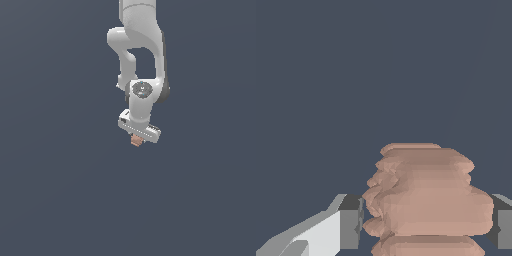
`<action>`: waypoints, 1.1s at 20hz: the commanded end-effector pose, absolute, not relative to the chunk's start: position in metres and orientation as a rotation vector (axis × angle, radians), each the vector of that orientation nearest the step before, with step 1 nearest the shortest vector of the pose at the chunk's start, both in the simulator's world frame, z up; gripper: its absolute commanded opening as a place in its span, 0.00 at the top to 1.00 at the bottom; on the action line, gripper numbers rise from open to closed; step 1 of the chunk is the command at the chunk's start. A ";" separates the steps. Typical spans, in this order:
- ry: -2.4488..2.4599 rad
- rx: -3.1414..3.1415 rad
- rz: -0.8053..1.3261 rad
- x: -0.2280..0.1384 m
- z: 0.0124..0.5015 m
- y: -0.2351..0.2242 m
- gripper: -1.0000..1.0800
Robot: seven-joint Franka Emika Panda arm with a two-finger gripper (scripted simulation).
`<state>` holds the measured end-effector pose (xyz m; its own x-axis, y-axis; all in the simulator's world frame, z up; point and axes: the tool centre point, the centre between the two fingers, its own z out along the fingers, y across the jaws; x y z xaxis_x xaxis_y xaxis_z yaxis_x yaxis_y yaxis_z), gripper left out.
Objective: Pick up the object and move it to a goal position.
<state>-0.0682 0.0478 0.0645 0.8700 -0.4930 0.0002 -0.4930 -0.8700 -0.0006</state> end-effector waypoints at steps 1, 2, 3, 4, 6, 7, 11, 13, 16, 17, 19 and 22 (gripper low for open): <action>0.801 -3.037 -0.002 -0.063 0.076 0.042 1.00; 0.801 -3.037 -0.002 -0.061 0.082 0.040 1.00; 0.801 -3.037 -0.002 -0.058 0.088 0.037 1.00; 0.801 -3.037 -0.002 -0.055 0.094 0.034 1.00; 0.801 -3.037 -0.002 -0.049 0.109 0.028 1.00; 0.801 -3.037 -0.002 -0.045 0.116 0.024 1.00; 0.802 -3.037 -0.001 -0.030 0.151 0.008 1.00; 0.802 -3.037 -0.001 -0.022 0.169 0.000 1.00; 0.802 -3.037 -0.001 -0.010 0.197 -0.013 1.00; 0.802 -3.037 -0.001 -0.006 0.206 -0.017 1.00; 0.802 -3.037 -0.001 0.003 0.224 -0.025 1.00; 0.802 -3.037 -0.001 0.015 0.249 -0.037 1.00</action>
<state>0.0091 -0.0310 0.2361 0.8693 -0.4943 0.0016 -0.4943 -0.8693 -0.0014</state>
